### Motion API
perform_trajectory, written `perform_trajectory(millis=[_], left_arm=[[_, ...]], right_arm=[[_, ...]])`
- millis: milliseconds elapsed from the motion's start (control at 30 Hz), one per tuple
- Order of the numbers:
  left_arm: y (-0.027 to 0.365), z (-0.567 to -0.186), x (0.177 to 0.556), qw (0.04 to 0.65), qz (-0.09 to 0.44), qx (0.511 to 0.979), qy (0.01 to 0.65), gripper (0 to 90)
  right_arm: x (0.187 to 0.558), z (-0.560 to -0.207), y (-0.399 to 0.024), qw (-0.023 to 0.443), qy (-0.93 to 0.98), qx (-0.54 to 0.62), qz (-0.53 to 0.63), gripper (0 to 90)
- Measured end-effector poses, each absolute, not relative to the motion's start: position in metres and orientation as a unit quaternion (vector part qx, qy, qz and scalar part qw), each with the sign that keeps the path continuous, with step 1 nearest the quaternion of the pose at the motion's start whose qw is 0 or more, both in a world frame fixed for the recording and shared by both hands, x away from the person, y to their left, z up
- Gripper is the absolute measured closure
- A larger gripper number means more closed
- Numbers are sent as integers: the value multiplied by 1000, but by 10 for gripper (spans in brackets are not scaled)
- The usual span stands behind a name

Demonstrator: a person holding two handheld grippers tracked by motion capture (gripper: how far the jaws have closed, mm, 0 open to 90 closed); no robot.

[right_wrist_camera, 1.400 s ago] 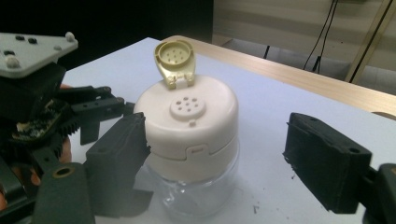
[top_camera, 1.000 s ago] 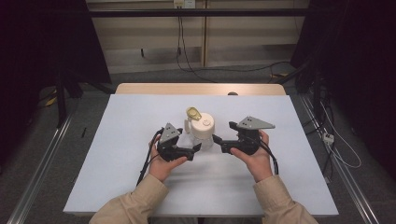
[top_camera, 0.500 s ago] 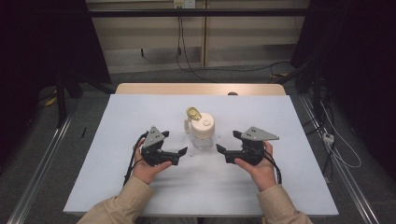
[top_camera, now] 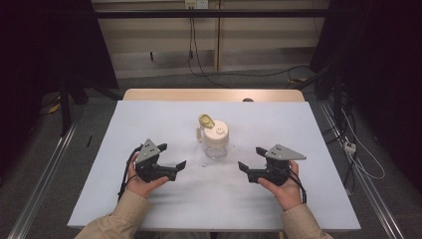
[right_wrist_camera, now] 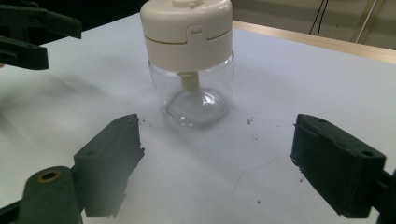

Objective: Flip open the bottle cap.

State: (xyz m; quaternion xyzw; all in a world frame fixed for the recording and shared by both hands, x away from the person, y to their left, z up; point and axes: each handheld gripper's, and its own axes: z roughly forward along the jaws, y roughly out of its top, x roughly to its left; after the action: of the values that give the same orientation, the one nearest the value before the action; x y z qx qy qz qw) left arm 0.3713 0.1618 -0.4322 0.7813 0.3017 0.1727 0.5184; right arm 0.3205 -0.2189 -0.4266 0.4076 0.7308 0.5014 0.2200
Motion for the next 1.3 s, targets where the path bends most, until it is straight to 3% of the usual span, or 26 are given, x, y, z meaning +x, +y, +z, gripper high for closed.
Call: perform_trajectory(millis=[933,1300], left_arm=[[232,-438,357,501,194,775,332,54],[233,-438,355,504,189,774,334,55]], right_arm=[[288,-445,-261,245,723,425,487,134],[282,-449,-272,248,720,433,481,134]])
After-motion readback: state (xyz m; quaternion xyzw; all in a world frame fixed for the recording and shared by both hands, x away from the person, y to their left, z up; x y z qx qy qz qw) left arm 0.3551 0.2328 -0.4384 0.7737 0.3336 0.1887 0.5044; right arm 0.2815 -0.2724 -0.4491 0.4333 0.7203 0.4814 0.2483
